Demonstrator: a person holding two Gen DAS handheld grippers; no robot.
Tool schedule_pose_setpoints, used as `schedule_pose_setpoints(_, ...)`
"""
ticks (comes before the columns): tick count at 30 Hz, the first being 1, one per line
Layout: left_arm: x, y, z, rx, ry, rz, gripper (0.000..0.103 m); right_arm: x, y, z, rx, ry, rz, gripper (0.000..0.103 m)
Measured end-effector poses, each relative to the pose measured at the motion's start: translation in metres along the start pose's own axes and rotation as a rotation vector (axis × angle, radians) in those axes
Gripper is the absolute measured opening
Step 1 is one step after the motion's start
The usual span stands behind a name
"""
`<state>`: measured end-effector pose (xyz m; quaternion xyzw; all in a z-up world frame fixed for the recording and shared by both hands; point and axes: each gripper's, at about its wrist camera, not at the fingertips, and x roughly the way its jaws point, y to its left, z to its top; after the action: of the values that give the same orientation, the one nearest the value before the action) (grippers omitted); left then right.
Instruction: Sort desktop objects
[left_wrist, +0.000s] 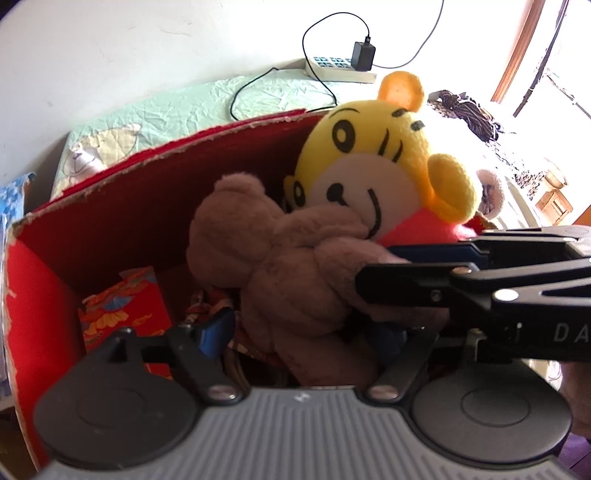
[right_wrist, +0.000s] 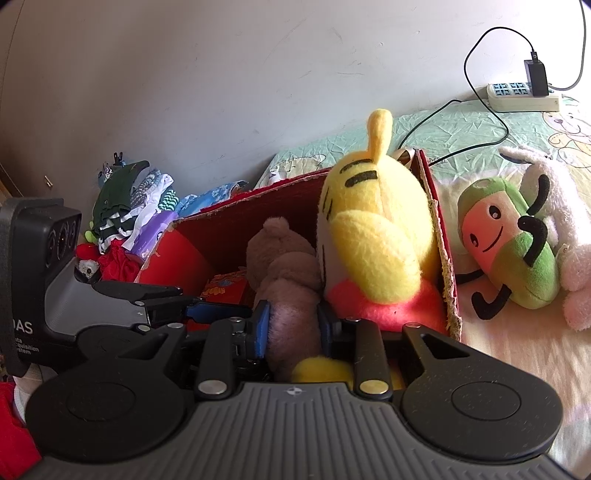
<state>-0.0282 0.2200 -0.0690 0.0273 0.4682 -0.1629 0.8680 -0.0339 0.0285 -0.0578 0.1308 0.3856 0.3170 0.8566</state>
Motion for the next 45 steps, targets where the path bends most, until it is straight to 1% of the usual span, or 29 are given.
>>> schedule_pose_setpoints(4, 0.000, -0.001, 0.000, 0.008, -0.009, 0.010, 0.081, -0.011, -0.006, -0.002, 0.036, -0.015, 0.008, 0.027)
schedule_pose_setpoints(9, -0.002, -0.002, 0.000, 0.010, -0.010, 0.013, 0.081, -0.018, -0.003, -0.006, 0.019, -0.033, -0.010, 0.025)
schedule_pose_setpoints(22, -0.001, 0.001, 0.002, 0.015, -0.011, 0.010, 0.081, -0.017, 0.001, -0.009, -0.001, -0.057, -0.042, 0.025)
schedule_pose_setpoints(31, -0.002, -0.002, 0.003, 0.018, -0.025, 0.020, 0.081, -0.018, 0.003, -0.014, -0.007, -0.083, -0.053, 0.025)
schedule_pose_setpoints(45, -0.003, -0.004, 0.000, 0.028, -0.041, 0.026, 0.081, -0.018, 0.004, -0.014, -0.010, -0.089, -0.052, 0.025)
